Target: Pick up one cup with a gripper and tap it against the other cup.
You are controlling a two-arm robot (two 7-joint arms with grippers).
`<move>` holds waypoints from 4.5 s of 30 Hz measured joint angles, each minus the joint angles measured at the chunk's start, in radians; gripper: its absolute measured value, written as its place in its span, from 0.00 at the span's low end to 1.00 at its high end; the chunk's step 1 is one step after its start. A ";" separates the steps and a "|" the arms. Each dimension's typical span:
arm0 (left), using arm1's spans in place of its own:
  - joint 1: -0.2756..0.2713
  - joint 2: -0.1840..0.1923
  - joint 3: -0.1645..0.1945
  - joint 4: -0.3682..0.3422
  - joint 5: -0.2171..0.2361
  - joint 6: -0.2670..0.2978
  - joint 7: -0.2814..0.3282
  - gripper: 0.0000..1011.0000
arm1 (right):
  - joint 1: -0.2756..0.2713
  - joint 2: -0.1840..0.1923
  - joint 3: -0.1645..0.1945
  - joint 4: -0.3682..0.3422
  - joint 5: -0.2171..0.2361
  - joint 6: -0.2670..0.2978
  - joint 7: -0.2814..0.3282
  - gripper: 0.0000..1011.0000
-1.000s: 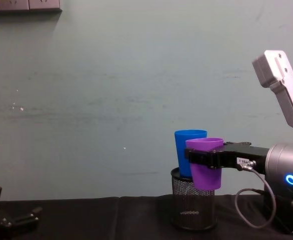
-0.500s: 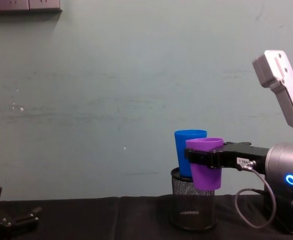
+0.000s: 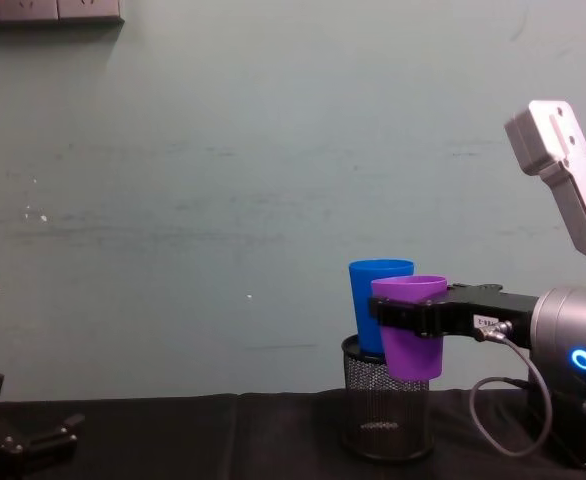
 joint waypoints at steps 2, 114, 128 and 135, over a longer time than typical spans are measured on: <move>0.000 0.000 0.000 0.000 0.000 0.000 0.000 0.99 | 0.000 0.000 0.000 0.000 0.000 0.000 0.000 0.71; 0.000 0.000 0.000 0.000 0.000 0.000 0.000 0.99 | 0.000 0.000 0.000 0.000 0.000 0.000 0.000 0.71; 0.000 0.000 0.000 0.000 0.000 0.000 0.000 0.99 | 0.000 0.000 0.000 0.000 0.000 0.000 0.000 0.71; 0.000 0.000 0.000 0.000 0.000 0.000 0.000 0.99 | 0.000 0.000 0.000 0.000 0.000 0.000 0.000 0.71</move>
